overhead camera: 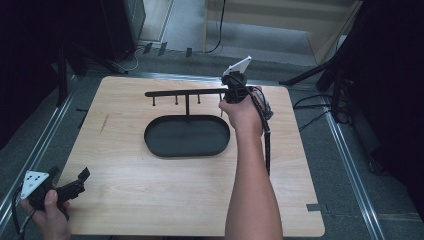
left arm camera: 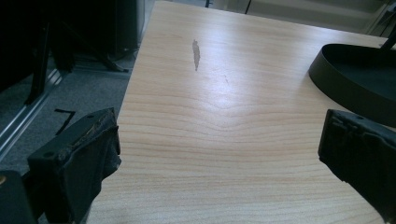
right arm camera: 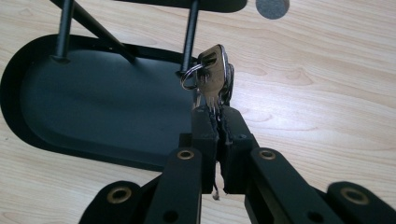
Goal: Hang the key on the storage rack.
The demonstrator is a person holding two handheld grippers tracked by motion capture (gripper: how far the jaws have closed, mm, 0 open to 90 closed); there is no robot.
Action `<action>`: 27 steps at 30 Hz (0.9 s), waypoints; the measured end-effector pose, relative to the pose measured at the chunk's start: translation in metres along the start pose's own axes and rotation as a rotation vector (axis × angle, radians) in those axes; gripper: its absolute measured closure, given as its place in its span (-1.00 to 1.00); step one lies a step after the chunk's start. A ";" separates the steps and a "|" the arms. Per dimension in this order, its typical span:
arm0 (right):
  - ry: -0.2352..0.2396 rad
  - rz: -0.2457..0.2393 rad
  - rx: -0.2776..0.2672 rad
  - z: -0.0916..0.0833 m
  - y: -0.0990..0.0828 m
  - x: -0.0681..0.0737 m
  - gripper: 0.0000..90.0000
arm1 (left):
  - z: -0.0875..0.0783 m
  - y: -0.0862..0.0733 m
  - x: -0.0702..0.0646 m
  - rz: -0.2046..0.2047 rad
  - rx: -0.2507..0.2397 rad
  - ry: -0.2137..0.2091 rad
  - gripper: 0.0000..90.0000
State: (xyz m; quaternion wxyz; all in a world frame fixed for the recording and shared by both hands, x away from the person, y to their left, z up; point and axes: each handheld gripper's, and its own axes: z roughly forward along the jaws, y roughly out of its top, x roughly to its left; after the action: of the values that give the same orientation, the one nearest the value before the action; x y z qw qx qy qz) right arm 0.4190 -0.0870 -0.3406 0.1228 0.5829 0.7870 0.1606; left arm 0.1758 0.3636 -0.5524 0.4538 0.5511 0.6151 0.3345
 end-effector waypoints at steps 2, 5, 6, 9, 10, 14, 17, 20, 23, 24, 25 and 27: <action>0.000 -0.001 -0.001 -0.001 0.000 0.001 0.92 | 0.000 0.000 0.000 0.001 0.002 0.000 -1.00; 0.001 -0.007 -0.005 -0.003 0.001 0.002 0.92 | 0.000 0.000 0.000 0.001 0.003 0.001 -1.00; -0.001 -0.007 -0.006 -0.004 0.001 0.002 0.92 | 0.000 0.000 0.000 0.003 0.005 0.000 -1.00; 0.000 -0.013 0.000 -0.006 0.001 0.001 0.92 | 0.000 0.000 0.000 0.004 0.005 -0.001 -1.00; -0.002 -0.015 0.001 -0.007 0.000 0.001 0.92 | 0.000 0.000 0.000 0.003 0.003 -0.001 -1.00; -0.004 -0.012 -0.004 -0.006 0.001 0.000 0.92 | 0.000 0.000 0.000 0.003 0.003 -0.003 -1.00; -0.008 -0.011 -0.003 -0.004 0.001 0.000 0.92 | 0.000 0.000 0.000 0.004 0.002 -0.003 -1.00; -0.014 -0.013 -0.004 0.000 0.001 0.000 0.91 | 0.000 0.000 0.000 0.005 0.002 -0.003 -1.00; -0.013 -0.014 -0.008 0.004 0.001 0.000 0.85 | 0.000 0.000 0.000 0.004 0.002 -0.004 -1.00; -0.016 -0.016 -0.004 0.006 0.000 0.000 0.84 | 0.000 0.000 0.000 0.004 0.002 -0.004 -1.00; -0.024 -0.021 0.005 0.008 -0.001 -0.001 0.81 | 0.000 0.000 0.000 0.004 0.002 -0.004 -1.00; -0.033 -0.026 0.024 0.011 -0.003 -0.002 0.79 | 0.000 0.000 0.000 0.005 0.003 -0.004 -1.00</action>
State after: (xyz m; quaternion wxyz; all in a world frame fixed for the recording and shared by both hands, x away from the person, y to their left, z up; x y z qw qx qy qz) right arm 0.4217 -0.0882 -0.3521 0.1311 0.5767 0.7941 0.1399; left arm 0.1758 0.3636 -0.5524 0.4536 0.5538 0.6133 0.3336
